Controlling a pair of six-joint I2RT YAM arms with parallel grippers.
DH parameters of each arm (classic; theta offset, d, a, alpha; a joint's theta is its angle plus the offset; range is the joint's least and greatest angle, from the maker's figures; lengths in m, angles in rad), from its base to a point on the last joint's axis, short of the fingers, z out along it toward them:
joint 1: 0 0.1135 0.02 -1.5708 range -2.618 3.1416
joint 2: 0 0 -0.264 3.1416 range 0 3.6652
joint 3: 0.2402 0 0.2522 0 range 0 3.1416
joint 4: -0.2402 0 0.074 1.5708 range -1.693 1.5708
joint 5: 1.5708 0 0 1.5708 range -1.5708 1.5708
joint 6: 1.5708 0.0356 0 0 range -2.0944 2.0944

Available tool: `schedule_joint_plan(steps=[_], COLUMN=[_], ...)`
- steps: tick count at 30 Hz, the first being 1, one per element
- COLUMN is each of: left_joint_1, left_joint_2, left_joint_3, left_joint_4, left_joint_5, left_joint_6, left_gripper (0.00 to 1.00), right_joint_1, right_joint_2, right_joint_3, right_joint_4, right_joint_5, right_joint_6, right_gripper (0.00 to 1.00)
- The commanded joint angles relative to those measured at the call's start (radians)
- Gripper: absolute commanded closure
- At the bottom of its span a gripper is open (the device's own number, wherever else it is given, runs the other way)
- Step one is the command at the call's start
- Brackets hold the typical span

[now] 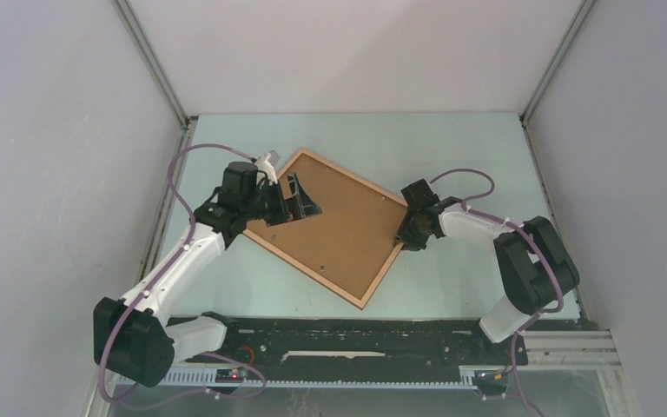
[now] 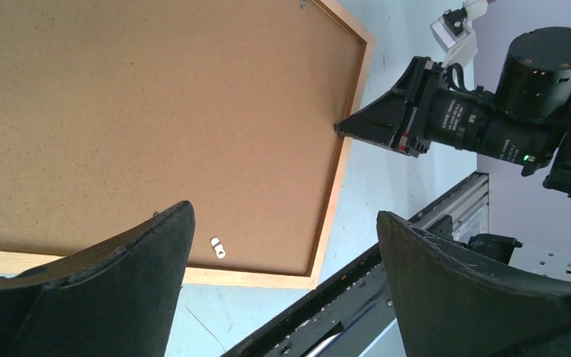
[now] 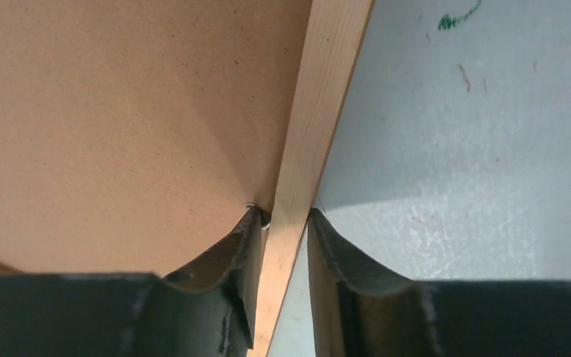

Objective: Put the photo into the frame

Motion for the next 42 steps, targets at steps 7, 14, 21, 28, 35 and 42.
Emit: schedule_joint_plan(steps=[7, 14, 21, 28, 35, 42], left_joint_1=[0.002, 0.001, 0.002, 0.001, 0.001, 0.016], left_joint_2=[0.018, 0.037, 0.047, 0.058, 0.099, 0.094], left_joint_3=[0.010, 0.010, -0.004, 0.003, 0.050, 0.070], left_joint_4=[0.014, 0.027, 0.038, 0.026, 0.006, -0.037], left_joint_5=[0.033, 0.045, 0.059, 0.073, 0.089, 0.106], left_joint_6=[0.051, 0.052, 0.054, 0.070, 0.099, 0.127], left_gripper=[0.00, 0.00, 0.00, 0.00, 0.00, 0.00], right_joint_1=[-0.048, -0.105, -0.105, -0.113, -0.115, -0.066], right_joint_2=[0.048, 0.062, 0.048, 0.038, 0.040, 0.083], right_joint_3=[0.045, 0.096, 0.162, 0.236, 0.245, 0.271], right_joint_4=[0.020, 0.040, 0.022, -0.087, -0.133, -0.200], right_joint_5=[-0.050, -0.154, -0.161, -0.064, -0.084, 0.002], right_joint_6=[-0.390, -0.568, -0.685, -0.565, -0.451, -0.505], right_gripper=[0.88, 1.00, 1.00, 0.65, 0.42, 0.42])
